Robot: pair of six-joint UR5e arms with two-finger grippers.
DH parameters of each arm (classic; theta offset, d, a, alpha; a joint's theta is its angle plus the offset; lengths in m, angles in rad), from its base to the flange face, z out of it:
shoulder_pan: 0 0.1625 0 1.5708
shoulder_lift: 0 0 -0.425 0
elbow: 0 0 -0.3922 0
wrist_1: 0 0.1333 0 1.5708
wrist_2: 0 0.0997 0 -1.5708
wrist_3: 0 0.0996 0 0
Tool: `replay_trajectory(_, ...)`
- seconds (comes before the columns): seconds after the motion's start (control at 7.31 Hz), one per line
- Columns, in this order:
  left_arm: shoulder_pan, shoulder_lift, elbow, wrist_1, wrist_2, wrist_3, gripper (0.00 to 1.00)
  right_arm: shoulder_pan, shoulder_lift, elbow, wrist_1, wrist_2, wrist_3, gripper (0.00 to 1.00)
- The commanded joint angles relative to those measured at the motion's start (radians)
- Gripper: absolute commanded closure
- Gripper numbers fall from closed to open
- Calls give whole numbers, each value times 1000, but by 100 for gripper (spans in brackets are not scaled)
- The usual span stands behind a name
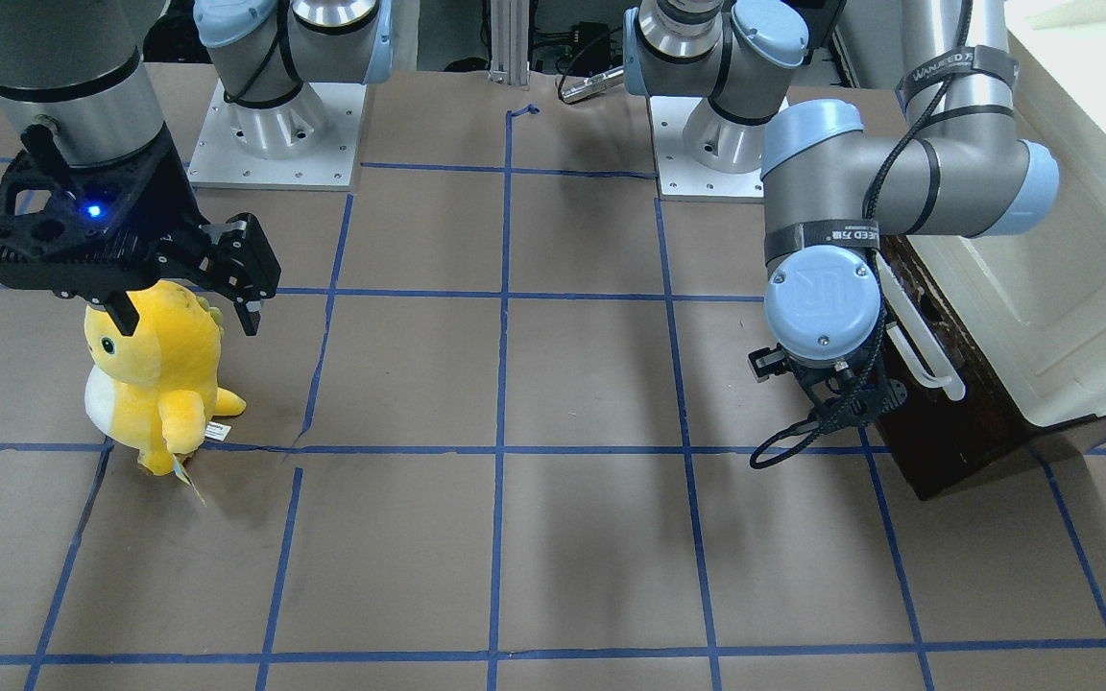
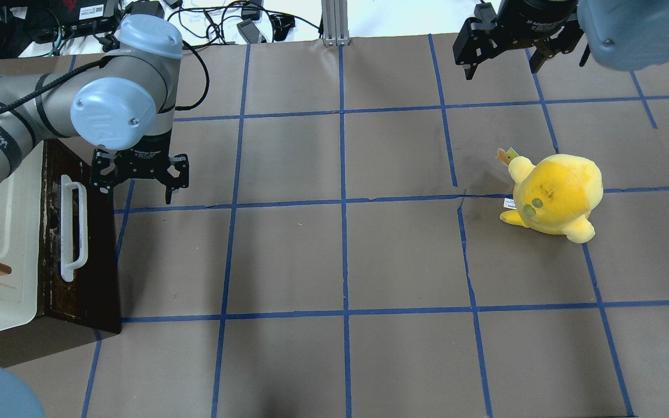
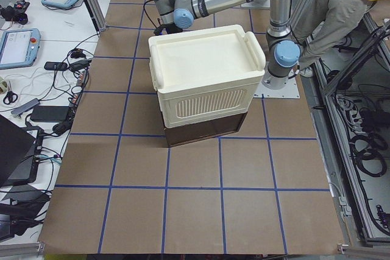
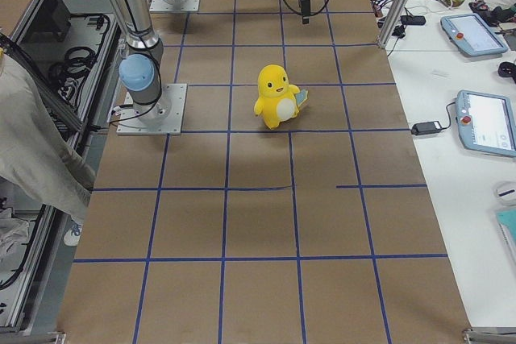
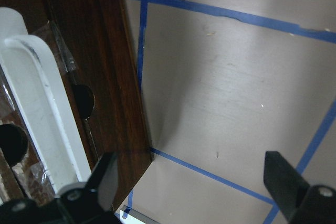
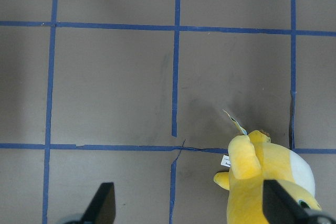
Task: Pull drawer sideways
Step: 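Lower the left gripper onto the white drawer handle and close on it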
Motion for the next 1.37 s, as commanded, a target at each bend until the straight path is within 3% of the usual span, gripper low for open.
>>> replay_trajectory(0.0,-10,-17,-79,-80,206,-172,0,0,0,0,0,1,0,0)
replay_trajectory(0.27,-10,-51,-91,-235,332,-282,0,0,0,0,0,-1,0,0)
replay_trajectory(0.55,-45,-97,-88,-251,464,-300,4,0,0,0,0,-1,0,0)
replay_trajectory(0.96,-68,-148,-91,-257,532,-330,4,0,0,0,0,-1,0,0)
replay_trajectory(1.09,-68,-148,-91,-275,560,-331,10,0,0,0,0,-1,0,0)
replay_trajectory(1.23,-68,-148,-94,-275,561,-332,25,0,0,0,0,-1,0,0)
